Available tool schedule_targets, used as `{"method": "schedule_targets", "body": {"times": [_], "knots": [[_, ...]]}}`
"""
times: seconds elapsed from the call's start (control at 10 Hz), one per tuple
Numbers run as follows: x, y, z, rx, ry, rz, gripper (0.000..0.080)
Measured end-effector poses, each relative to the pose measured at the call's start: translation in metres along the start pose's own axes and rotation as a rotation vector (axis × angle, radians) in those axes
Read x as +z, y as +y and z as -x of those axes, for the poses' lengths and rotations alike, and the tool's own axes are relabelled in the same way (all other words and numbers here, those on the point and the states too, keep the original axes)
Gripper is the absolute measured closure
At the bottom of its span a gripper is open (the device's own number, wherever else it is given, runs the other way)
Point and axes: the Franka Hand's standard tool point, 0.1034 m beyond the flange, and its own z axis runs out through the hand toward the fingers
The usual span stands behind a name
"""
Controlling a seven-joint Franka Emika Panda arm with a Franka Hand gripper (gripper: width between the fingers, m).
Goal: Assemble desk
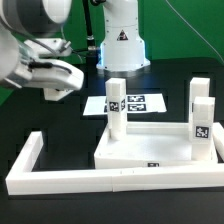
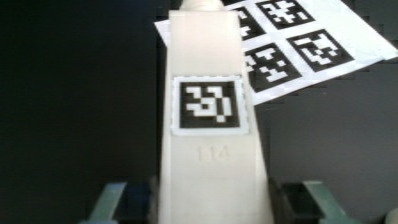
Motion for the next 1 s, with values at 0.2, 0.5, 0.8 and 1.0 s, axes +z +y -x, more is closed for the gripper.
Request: {"method": "schedule_targets", "body": {"times": [0.2, 0.5, 0.8, 1.0], "knots": [[-0.004, -0.001, -0.008, -0.006, 0.053, 0.012, 0.0512], [-0.072, -0.052, 0.001, 0.012, 0.345, -0.035, 0.0512], [-0.104, -0.060, -0.001, 0.018, 0.556, -0.049, 0.0511], [-0.109, -0.063, -0.006, 0.014, 0.719, -0.045, 0.0511]]}}
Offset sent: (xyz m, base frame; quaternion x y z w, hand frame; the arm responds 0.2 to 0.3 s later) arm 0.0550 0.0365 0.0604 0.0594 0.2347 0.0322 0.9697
